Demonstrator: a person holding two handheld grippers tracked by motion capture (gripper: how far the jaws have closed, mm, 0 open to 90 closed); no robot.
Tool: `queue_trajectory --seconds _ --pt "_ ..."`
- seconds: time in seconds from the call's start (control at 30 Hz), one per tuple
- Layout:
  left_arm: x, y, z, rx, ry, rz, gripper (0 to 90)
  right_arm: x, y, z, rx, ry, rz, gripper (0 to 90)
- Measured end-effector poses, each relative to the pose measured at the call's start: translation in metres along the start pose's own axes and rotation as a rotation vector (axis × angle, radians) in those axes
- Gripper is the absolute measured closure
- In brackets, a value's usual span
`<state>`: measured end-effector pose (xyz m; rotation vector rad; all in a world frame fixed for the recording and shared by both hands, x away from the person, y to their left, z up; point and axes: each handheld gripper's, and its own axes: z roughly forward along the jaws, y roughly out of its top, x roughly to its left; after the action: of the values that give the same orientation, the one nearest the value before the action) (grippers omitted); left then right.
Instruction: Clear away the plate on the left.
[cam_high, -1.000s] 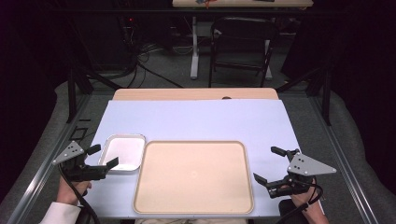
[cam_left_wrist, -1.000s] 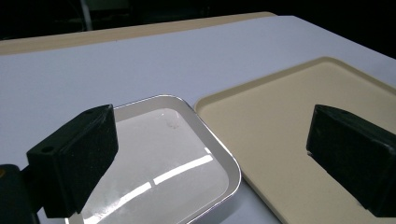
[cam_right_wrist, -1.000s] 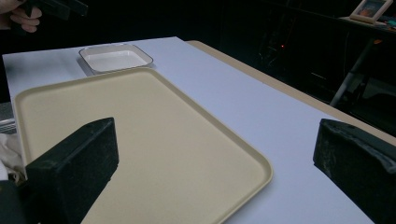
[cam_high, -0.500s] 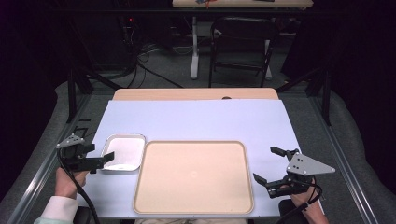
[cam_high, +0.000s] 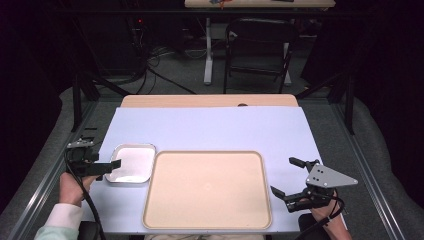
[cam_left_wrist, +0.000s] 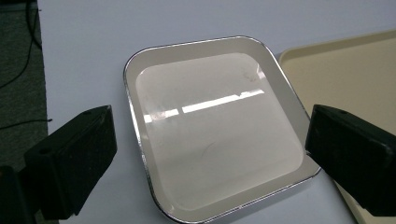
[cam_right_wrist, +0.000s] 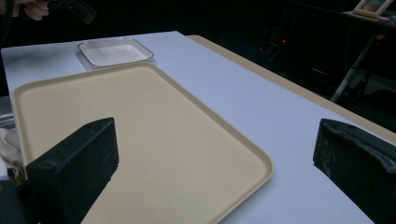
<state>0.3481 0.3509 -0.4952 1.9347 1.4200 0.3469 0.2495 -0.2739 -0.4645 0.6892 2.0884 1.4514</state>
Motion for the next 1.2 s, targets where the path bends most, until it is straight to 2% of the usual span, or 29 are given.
queue_trajectory --seconds 0.07,0.27,0.47,0.67,0.83,1.2 --pt "0.002 0.001 0.003 0.024 0.019 -0.007 4.3 0.000 0.000 0.000 0.003 0.001 0.001 0.0" --pt "0.010 0.001 0.008 0.024 0.036 -0.032 12.5 0.000 0.000 0.000 0.006 0.001 -0.001 0.0" --pt "0.017 0.001 0.017 0.051 0.056 -0.030 22.1 0.001 0.000 0.002 0.017 0.004 -0.007 0.0" --pt "0.024 0.001 0.026 0.072 0.045 -0.058 32.1 0.001 0.000 0.002 0.019 0.006 -0.004 0.0" --pt "0.027 0.002 0.036 0.109 0.060 -0.070 38.9 0.001 0.000 0.002 0.022 0.007 -0.005 0.0" --pt "0.034 -0.001 0.045 0.134 0.070 -0.116 50.8 0.001 0.000 0.003 0.029 0.004 -0.007 0.0"
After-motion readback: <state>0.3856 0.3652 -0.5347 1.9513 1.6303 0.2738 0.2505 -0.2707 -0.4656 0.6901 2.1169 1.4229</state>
